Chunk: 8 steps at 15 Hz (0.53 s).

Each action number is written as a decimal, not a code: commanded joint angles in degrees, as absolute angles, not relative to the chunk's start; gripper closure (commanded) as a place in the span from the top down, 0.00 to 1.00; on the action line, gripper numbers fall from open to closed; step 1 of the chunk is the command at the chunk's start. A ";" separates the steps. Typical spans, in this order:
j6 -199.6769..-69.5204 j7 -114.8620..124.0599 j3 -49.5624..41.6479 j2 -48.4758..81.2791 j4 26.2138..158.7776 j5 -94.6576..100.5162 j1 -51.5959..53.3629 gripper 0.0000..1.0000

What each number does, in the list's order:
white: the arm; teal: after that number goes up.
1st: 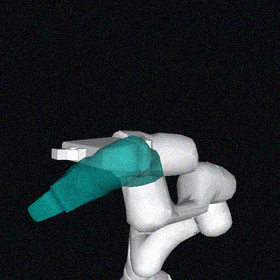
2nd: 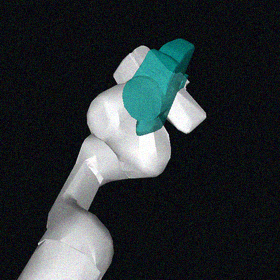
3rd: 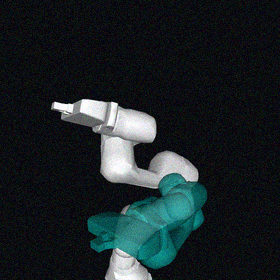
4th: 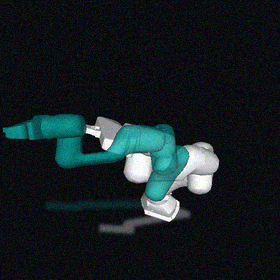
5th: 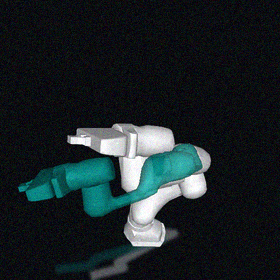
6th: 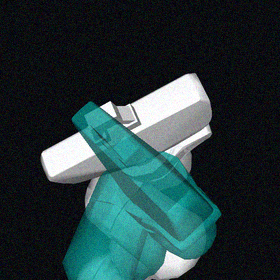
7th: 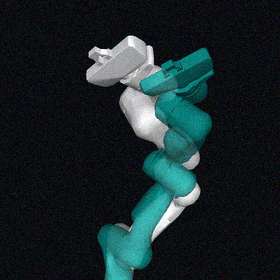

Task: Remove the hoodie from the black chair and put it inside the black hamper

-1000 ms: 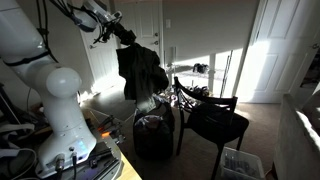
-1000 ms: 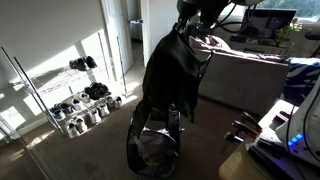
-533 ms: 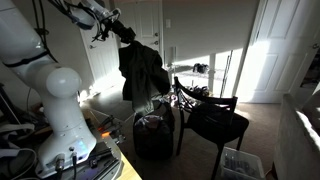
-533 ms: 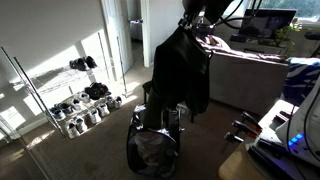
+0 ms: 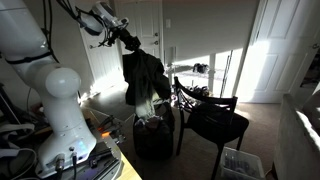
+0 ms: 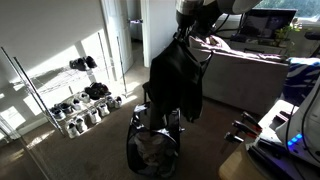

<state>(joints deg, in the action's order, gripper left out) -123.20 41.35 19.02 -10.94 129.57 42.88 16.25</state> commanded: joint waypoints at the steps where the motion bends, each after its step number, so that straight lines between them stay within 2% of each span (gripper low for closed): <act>1: -128.84 36.75 17.76 -8.47 128.02 43.16 14.78 0.03; 8: -134.92 31.36 14.92 -2.69 123.67 42.99 13.16 0.03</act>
<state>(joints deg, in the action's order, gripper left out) -132.91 35.07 15.58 -4.34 126.78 42.93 14.12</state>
